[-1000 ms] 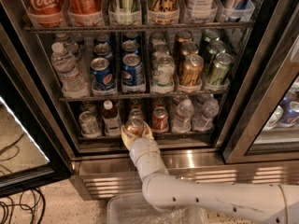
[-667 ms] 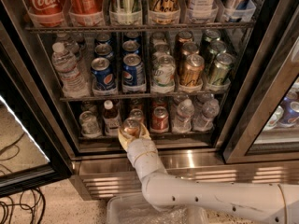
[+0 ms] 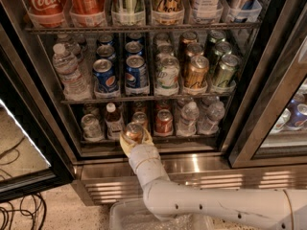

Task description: Pick orange can from bottom shelf of fridge

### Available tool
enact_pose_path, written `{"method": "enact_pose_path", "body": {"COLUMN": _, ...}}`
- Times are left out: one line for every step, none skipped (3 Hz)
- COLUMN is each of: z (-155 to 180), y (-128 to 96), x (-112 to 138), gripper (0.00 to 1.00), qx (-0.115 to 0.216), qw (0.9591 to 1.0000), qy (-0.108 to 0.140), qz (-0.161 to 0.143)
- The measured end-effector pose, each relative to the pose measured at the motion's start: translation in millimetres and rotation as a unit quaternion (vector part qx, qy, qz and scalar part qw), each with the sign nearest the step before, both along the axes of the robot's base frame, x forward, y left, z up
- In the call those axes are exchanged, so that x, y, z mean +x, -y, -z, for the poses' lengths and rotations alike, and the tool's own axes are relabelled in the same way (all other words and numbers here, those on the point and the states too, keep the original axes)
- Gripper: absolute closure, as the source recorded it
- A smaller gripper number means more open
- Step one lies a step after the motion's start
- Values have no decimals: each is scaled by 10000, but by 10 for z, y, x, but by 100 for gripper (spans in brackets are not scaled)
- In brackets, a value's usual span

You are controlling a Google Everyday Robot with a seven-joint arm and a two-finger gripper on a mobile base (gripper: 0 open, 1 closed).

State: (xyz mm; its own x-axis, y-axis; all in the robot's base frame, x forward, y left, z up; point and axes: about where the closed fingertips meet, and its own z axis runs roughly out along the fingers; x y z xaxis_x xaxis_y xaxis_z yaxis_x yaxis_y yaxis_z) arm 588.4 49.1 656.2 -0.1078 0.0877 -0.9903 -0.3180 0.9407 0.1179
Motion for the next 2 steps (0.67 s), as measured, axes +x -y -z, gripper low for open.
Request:
{"method": "enact_pose_path", "body": {"z": -100, "y": -22, "x": -164, "gripper": 100, "qx": 47, "qw": 10000, "qy": -57, "qz": 31}}
{"method": "enact_pose_path", "body": {"z": -204, "y": 66, "x": -330, "gripper": 100, "qx": 177, "qw": 9998, "qy": -27, "qz": -104}}
